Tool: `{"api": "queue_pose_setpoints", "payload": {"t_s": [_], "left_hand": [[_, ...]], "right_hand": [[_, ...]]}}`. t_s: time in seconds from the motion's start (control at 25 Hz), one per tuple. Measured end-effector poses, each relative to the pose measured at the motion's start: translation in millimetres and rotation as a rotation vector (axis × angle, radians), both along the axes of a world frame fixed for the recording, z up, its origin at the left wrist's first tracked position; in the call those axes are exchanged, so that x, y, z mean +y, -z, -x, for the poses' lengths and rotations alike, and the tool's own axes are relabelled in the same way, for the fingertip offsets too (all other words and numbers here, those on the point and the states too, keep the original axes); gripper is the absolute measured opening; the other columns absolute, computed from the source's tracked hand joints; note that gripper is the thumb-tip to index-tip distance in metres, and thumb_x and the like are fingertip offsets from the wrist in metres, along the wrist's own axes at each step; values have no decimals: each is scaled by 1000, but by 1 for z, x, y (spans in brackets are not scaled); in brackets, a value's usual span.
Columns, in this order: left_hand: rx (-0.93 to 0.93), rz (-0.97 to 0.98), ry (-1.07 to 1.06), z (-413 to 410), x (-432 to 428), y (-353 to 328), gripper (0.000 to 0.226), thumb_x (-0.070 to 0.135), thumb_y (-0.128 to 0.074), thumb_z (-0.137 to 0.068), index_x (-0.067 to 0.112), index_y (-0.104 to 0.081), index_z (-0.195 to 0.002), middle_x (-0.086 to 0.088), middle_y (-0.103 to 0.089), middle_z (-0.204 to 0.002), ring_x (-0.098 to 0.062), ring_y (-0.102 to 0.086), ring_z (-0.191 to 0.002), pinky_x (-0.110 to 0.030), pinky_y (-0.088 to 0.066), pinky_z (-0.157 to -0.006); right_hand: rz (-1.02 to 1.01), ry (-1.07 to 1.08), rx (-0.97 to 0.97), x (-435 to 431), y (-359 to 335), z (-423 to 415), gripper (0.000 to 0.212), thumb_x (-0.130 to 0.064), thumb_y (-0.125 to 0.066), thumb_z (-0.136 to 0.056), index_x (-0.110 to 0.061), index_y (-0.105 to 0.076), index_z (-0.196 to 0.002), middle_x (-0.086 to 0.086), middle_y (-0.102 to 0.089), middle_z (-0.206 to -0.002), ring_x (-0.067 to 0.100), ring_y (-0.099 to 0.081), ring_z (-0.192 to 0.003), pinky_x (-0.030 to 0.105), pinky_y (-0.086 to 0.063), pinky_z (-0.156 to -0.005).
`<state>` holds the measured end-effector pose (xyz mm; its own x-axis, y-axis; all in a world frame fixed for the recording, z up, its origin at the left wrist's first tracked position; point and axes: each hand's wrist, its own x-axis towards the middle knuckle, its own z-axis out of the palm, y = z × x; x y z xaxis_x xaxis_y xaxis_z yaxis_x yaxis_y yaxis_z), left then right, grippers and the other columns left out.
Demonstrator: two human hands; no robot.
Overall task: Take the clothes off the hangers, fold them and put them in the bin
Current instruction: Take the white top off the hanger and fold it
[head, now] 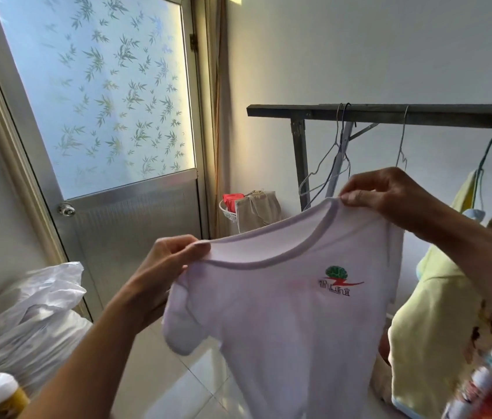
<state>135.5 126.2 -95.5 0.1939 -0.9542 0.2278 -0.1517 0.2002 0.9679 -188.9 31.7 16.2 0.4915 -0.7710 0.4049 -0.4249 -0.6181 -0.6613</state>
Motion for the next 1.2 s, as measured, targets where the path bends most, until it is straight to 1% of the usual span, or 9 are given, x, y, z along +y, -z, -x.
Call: {"api": "queue_pose_setpoints", "payload": {"t_s": [0.16, 0.32, 0.44, 0.64, 0.84, 0.92, 1.04, 1.08, 1.2], "left_hand": [[-218, 48, 150, -6, 12, -47, 51, 64, -78, -61, 15, -68, -71, -1, -58, -65, -8, -51, -58, -15, -41, -49], [-241, -30, 306, -22, 30, -73, 44, 41, -79, -73, 8, -72, -100, -13, -70, -92, -18, -64, -81, -24, -54, -65], [-257, 22, 144, -18, 32, -75, 21, 36, -74, -84, 15, -74, -87, -8, -70, -82, -18, -63, -76, -23, -54, -61], [-82, 129, 27, -18, 37, -71, 35, 47, -78, -71, 15, -72, -82, -6, -66, -76, -15, -62, -68, -22, -53, -60], [-25, -124, -204, -1, 26, -60, 27, 34, -71, -84, 8, -73, -80, -15, -69, -75, -21, -62, -61, -27, -53, -54], [46, -141, -256, 17, 22, -54, 27, 29, -66, -91, 6, -71, -78, -15, -67, -71, -20, -59, -54, -26, -51, -52], [138, -74, -227, 53, 20, -45, 28, 25, -61, -95, 5, -68, -76, -9, -65, -63, -15, -57, -50, -23, -49, -48], [148, -57, -211, 65, 19, -42, 27, 23, -59, -96, 4, -68, -78, -11, -66, -65, -15, -58, -52, -25, -51, -51], [133, -37, -171, 90, 16, -32, 26, 23, -58, -96, -1, -68, -93, -28, -68, -90, -27, -61, -74, -51, -56, -76]], "right_hand": [[-102, 3, -141, -4, 9, 11, 21, -7, -56, -92, -11, -67, -74, -6, -61, -67, 4, -55, -65, 13, -42, -59], [-234, -34, -250, -6, 18, 17, 21, -12, -55, -95, -10, -65, -77, 2, -59, -71, 12, -54, -67, 13, -44, -54], [-276, -88, -241, -3, 18, 17, 18, -23, -60, -90, -14, -68, -76, 1, -62, -71, 11, -56, -65, 15, -47, -54], [-350, -165, -254, 9, 13, 10, 15, -28, -67, -78, -14, -72, -77, 4, -69, -70, 12, -64, -60, 19, -51, -51], [-352, 91, -389, 6, 42, -21, 27, -26, -68, -88, -14, -69, -64, 6, -63, -63, 19, -57, -58, 24, -49, -51], [-270, 213, -379, 11, 56, -41, 32, -27, -65, -90, -16, -65, -60, 2, -61, -60, 18, -54, -58, 26, -45, -55], [-201, 165, -360, 33, 67, -71, 26, -25, -59, -94, -16, -61, -71, 2, -59, -66, 11, -52, -56, 17, -42, -50], [-191, 134, -350, 40, 69, -80, 24, -24, -58, -96, -14, -60, -74, 3, -58, -68, 8, -50, -54, 12, -40, -47], [-163, 77, -359, 49, 76, -100, 22, -21, -58, -96, -12, -59, -76, 1, -56, -67, 0, -47, -50, 10, -39, -46]]}}
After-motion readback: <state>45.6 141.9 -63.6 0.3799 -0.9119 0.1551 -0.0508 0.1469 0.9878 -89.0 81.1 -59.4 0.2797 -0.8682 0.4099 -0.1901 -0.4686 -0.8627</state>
